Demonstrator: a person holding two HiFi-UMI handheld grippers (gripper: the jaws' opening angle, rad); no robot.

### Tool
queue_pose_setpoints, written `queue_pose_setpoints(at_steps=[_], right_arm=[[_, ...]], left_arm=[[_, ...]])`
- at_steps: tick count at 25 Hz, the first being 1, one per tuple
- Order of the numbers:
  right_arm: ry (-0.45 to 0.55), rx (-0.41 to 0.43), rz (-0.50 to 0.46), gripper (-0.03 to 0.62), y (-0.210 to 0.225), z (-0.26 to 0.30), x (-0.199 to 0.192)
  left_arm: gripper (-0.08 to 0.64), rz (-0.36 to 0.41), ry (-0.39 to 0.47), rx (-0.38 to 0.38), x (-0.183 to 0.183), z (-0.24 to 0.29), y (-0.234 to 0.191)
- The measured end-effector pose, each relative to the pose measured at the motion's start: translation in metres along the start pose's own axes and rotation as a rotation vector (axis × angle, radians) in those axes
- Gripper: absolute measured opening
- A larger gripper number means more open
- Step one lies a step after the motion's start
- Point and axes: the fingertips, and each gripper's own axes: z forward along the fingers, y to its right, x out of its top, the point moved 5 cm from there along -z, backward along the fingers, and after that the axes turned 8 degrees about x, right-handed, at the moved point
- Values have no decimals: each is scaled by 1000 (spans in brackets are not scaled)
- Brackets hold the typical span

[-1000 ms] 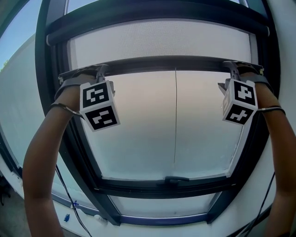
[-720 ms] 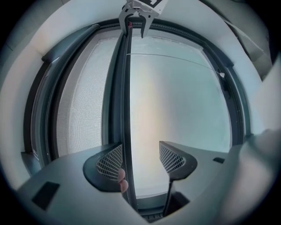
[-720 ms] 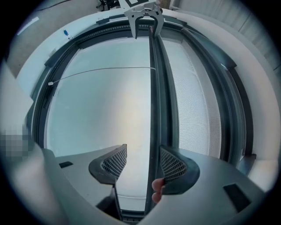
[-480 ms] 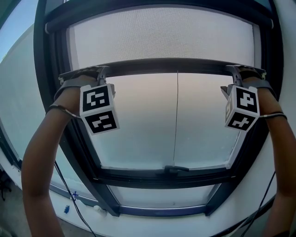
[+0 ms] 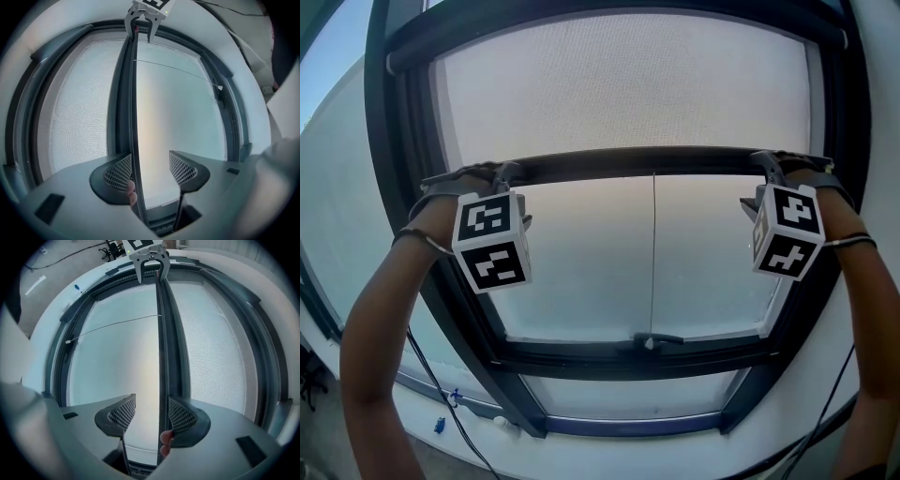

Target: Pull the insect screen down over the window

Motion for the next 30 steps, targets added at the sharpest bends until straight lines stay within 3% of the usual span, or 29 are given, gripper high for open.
queue_pose_setpoints(at_steps=[8, 23, 27, 30], right_arm=[[-13, 60, -9, 218, -39, 8, -2], [4, 98, -5, 218, -54, 14, -1], [7, 65, -6, 218, -57, 14, -3], [-39, -31, -50, 218, -60, 16, -2]], left_arm=[[253, 24, 11, -58, 4, 0, 36], [253, 14, 7, -136, 5, 1, 56], [253, 21, 18, -97, 8, 2, 58], [254, 36, 16, -24, 8, 3, 60]])
